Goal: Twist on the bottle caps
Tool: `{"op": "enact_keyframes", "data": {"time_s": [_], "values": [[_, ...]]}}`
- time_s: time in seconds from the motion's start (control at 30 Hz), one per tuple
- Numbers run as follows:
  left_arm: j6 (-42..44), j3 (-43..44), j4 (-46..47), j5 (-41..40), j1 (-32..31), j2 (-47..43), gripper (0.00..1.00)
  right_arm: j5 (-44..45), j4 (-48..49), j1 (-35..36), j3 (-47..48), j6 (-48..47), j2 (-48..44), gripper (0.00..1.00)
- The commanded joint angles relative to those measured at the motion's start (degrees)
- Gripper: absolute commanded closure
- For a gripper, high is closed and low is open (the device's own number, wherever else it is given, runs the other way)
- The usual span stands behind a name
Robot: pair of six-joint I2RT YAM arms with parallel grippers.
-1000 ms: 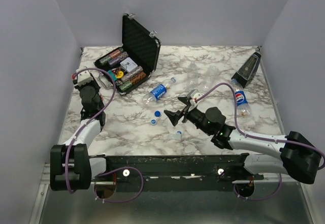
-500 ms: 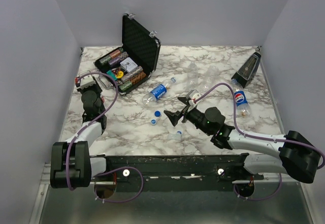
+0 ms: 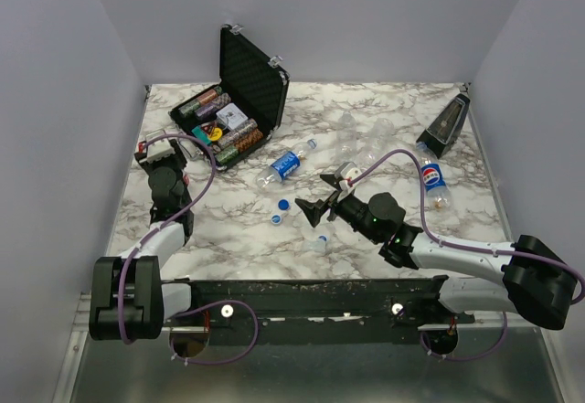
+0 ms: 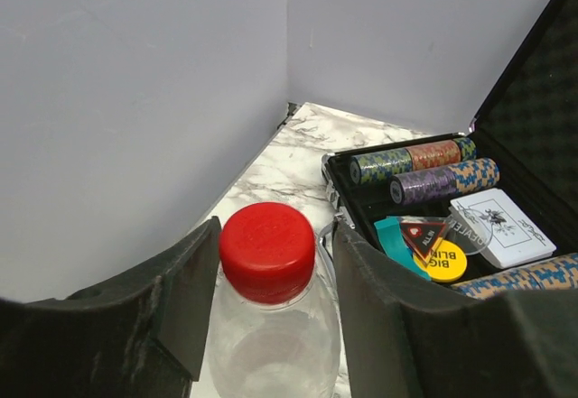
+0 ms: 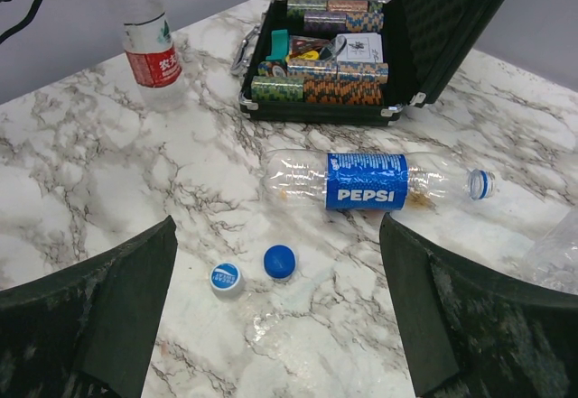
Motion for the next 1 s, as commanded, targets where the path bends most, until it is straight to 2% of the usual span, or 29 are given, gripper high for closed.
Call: {"op": "enact_keyframes", "data": {"time_s": [0.0,0.13,0.33,0.7,0.87,0.97], "values": [[-0.39,-1.03,1.2,-2.86,-0.47,-1.18,0.38,1.57,1.93,-0.12,-0.11,-0.92,0.27,0.0],[-1.01,-0.86,0.76,-4.27,-0.29,-1.27,0.34,1.48,1.84,-0.12,-0.02,-1.09,0.44,0.0],[-1.18,-0.77,0.24,-5.06,-0.38,-1.8,0.19,1.3,1.67,-0.03,0.07,-1.09,0.7,0.0],[-2.15,-0.68,-2.83,-7.69,-0.56,-4.78,0.02,1.65,1.75,-0.03,0.07,-1.09,0.53,0.0],[-3.73,0.02,-8.37,-11.46,-0.56,-10.31,0.01,1.92,1.49,-0.12,-0.02,-0.83,-0.17,0.0],[-4.17,1.34,-13.9,-16.12,-3.28,-14.18,0.01,1.04,-0.52,-0.03,0.59,0.05,-1.57,0.0]]}}
